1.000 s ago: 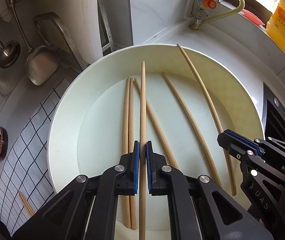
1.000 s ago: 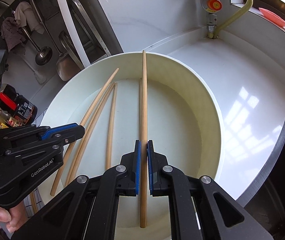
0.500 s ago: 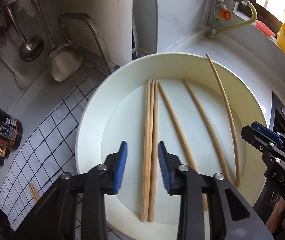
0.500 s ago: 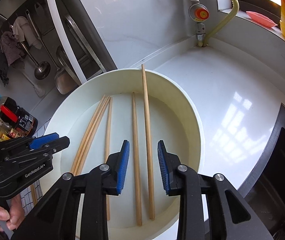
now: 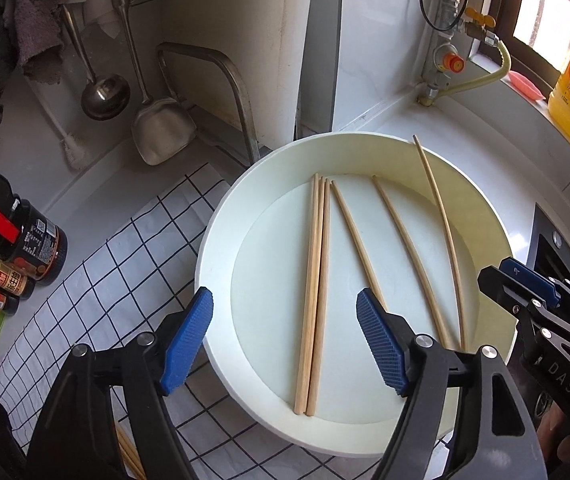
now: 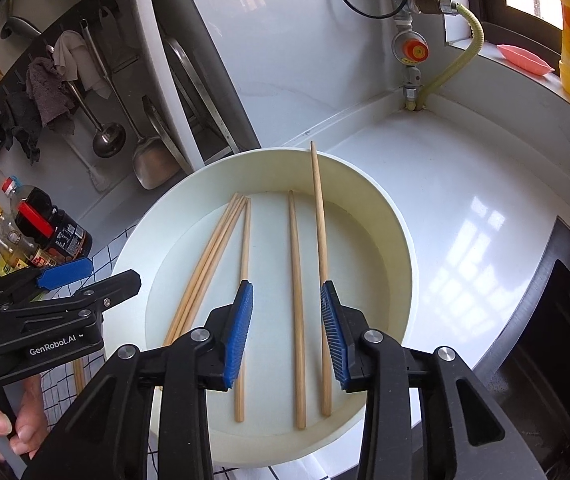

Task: Organize utensils
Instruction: 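Move both open grippers back over the remaining chopsticks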

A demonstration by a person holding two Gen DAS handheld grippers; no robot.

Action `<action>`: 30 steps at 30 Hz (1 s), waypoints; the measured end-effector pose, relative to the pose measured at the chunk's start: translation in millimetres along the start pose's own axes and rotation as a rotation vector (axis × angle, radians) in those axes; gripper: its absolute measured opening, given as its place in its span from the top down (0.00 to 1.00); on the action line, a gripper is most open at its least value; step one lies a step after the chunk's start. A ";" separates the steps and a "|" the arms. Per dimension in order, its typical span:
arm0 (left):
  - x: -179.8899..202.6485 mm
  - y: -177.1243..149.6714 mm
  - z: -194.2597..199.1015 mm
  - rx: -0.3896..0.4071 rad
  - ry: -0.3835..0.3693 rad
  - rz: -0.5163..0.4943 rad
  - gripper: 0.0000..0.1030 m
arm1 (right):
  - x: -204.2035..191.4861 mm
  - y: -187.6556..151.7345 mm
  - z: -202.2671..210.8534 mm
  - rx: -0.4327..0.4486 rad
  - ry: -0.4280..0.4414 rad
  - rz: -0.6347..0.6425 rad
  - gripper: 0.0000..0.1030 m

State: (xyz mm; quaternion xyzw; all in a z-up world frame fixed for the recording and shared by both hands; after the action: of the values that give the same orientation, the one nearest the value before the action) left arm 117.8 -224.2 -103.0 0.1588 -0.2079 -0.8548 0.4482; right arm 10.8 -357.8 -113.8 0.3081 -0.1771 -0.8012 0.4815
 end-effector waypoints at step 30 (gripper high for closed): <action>-157.6 -128.8 79.4 0.066 0.144 0.292 0.23 | -164.0 -89.8 11.1 -0.141 0.192 0.284 0.58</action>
State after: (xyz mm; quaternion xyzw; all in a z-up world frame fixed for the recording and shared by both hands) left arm 77.6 -10.2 -85.1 0.2023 -0.2241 -0.7598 0.5758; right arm 0.8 -170.9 -104.7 0.3206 -0.1152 -0.7024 0.6250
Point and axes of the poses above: each gripper's, at about its wrist camera, not at the fingertips, and z roughly against the way its jaws point, x to its right, y to its top, the point moved 7 cm from there along -z, roughly the way its jaws point, and after that the axes turned 3 degrees about y, right-handed, at the moved point
